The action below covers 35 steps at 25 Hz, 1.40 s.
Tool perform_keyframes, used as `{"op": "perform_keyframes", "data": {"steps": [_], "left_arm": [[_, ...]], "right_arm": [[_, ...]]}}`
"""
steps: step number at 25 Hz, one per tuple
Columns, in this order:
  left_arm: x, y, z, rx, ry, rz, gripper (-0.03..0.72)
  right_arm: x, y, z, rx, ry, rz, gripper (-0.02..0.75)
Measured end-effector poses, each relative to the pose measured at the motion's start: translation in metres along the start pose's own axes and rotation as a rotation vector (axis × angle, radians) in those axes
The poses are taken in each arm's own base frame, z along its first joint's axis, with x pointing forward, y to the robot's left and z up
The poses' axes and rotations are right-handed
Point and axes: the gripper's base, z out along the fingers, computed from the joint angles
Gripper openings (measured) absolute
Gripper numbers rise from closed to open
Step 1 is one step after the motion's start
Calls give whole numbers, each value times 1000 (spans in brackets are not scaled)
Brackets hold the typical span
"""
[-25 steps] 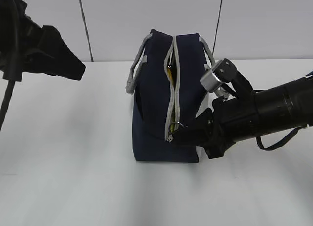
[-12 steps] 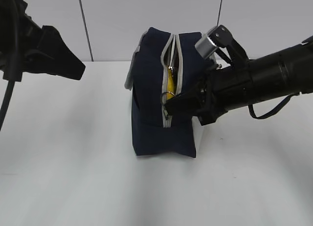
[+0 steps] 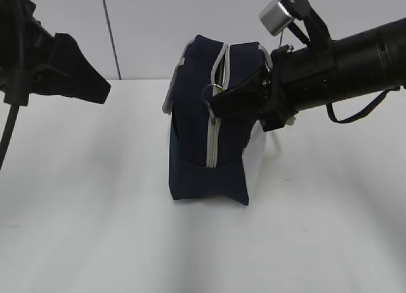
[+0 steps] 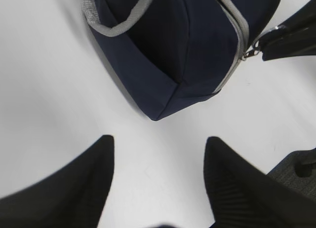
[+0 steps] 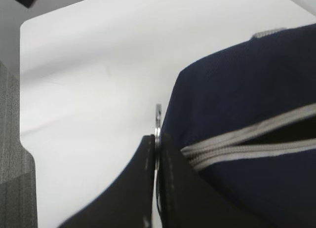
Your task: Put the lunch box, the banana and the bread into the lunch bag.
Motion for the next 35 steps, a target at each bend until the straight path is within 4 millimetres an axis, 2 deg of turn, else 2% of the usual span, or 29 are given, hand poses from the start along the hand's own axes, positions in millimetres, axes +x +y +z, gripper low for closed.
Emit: {"op": "perform_keyframes", "data": {"steps": [12,27,30,35], "left_arm": [[0,0,0,1,0,11,410],[-1,0,0,3,-7,26,408],[-3,-2,1,26,-53,61,407],[-6,-7,17,117,-212,69,407]], "right_arm": [[-21,-13,-5,112,-36,-39,0],[-32,-24,-8,222,-151,77,0],[-32,-23,-8,207,-153,74,0],[-31,-20,-7,182,-140,54,0]]}}
